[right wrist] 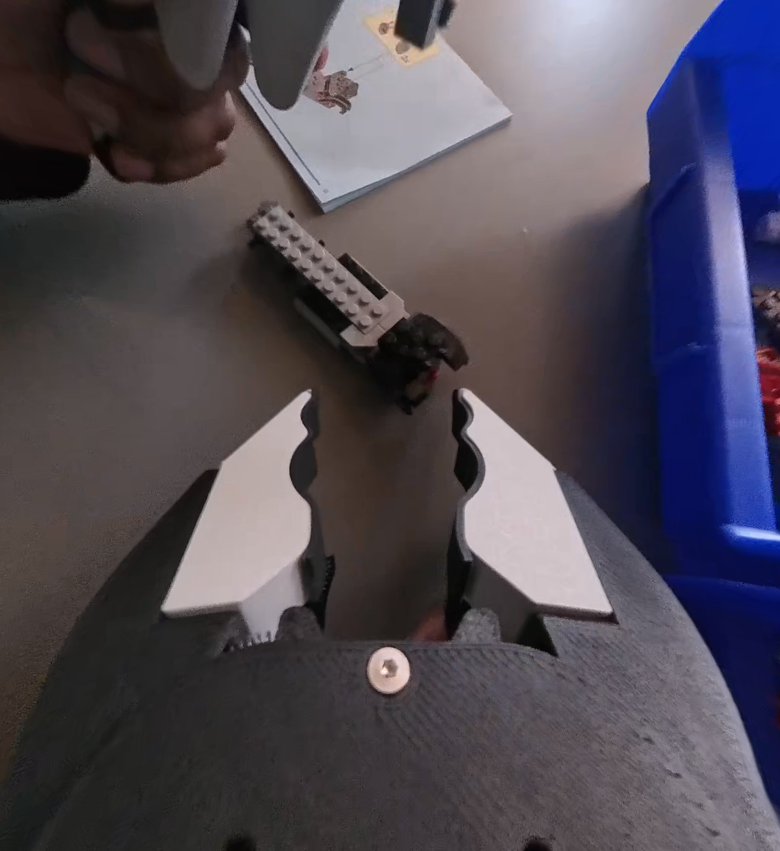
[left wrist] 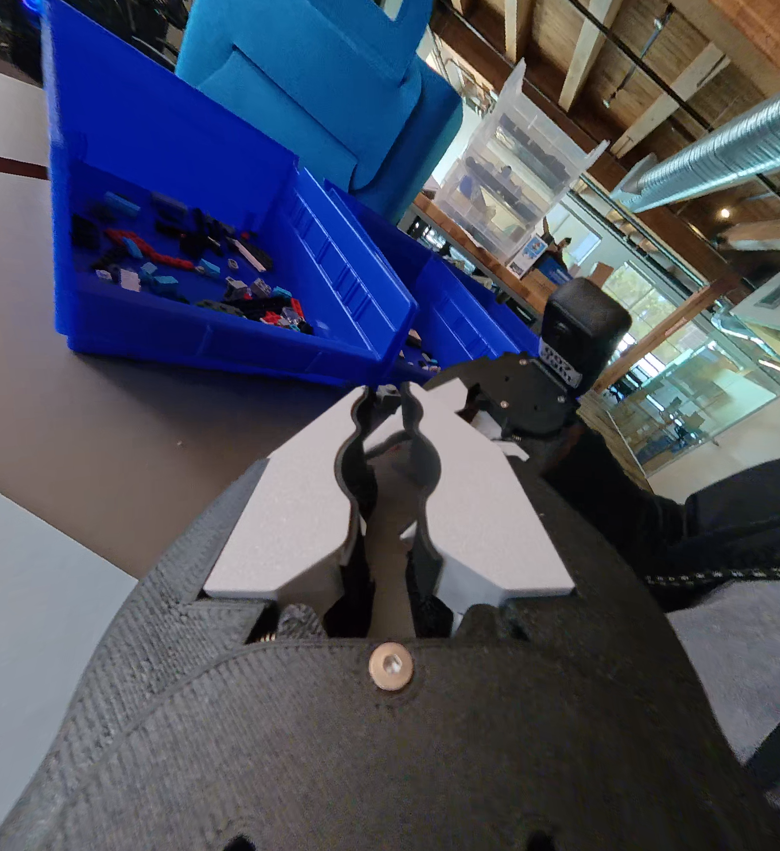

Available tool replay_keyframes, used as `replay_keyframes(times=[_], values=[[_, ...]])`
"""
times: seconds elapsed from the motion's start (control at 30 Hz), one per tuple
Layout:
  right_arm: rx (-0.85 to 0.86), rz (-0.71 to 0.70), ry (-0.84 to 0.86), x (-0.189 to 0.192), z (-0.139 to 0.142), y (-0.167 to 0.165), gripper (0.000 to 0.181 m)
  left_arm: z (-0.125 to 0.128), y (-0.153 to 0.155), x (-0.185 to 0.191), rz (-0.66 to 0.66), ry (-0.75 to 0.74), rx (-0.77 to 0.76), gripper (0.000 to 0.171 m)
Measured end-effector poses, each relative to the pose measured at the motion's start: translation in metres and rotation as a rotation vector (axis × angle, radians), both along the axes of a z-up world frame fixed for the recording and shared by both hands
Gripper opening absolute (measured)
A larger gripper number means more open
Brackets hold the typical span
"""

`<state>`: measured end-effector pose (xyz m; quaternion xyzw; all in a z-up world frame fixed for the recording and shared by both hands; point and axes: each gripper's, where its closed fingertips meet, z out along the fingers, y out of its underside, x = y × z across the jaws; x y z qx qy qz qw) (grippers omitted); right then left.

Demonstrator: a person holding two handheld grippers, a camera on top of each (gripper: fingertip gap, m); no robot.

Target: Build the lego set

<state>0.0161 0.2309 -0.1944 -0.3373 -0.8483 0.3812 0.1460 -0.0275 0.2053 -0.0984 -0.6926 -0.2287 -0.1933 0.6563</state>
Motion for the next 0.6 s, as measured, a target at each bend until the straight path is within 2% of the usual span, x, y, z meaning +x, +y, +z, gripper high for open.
replay_keyframes(times=[0.17, 0.33, 0.43, 0.6], values=[[-0.031, 0.091, 0.076, -0.011, 0.01, 0.004, 0.067, -0.004, -0.002, 0.009, -0.071, 0.025, -0.039, 0.01], [-0.029, 0.183, 0.042, -0.012, 0.003, -0.007, 0.072, -0.008, -0.01, 0.015, -0.113, 0.027, -0.064, 0.01], [0.051, 0.203, 0.013, -0.012, -0.011, -0.009, 0.07, -0.01, -0.016, 0.018, -0.126, 0.035, -0.081, 0.011], [0.041, 0.232, 0.016, 0.003, -0.009, -0.013, 0.056, -0.012, -0.023, 0.024, -0.158, 0.046, -0.099, 0.011]])
